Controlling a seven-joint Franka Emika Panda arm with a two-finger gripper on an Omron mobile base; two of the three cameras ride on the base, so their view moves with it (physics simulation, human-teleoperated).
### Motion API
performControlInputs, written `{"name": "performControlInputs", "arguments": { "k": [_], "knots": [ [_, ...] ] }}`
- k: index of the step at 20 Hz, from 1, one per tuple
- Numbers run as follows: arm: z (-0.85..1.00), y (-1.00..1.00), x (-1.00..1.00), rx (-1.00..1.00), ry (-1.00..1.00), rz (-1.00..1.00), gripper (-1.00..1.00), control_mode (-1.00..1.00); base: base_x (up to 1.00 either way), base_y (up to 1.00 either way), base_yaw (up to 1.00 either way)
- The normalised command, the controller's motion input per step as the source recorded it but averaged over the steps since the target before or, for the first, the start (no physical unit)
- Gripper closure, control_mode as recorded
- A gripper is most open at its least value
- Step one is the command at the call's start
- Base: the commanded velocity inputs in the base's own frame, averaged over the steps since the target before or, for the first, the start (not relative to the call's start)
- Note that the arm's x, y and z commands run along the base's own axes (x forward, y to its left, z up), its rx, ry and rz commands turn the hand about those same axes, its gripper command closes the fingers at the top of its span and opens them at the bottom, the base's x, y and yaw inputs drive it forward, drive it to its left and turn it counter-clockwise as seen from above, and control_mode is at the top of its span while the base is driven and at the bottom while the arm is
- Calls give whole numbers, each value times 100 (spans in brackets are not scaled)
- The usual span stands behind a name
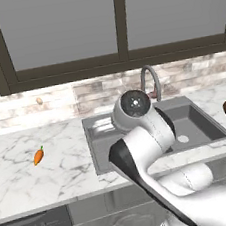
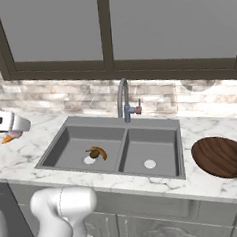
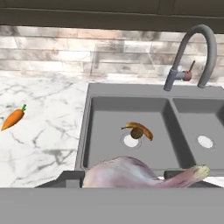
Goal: There is a mixed pile of frozen fruits and vegetables on the counter. Locate all the frozen vegetables and place the items in a bowl on the counter. Take all the frozen fruits and defrost them in a running sink.
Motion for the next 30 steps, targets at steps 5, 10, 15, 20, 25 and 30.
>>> {"name": "performControlInputs", "arguments": {
  "k": [5, 10, 15, 20, 25, 30],
  "knots": [
    [75, -72, -35, 4, 9, -9, 100, -100, 0, 0, 0],
    [62, -68, -30, 3, 11, -10, 100, -100, 0, 0, 0],
    [37, -67, -14, 5, 19, -18, 100, -100, 0, 0, 0],
    [26, -75, -2, 4, 18, -20, 100, -100, 0, 0, 0],
    [3, -78, 0, 0, 9, -19, 100, -100, 0, 0, 0],
    [0, -82, 0, 0, 11, -20, 100, -100, 0, 0, 0]
  ]
}}
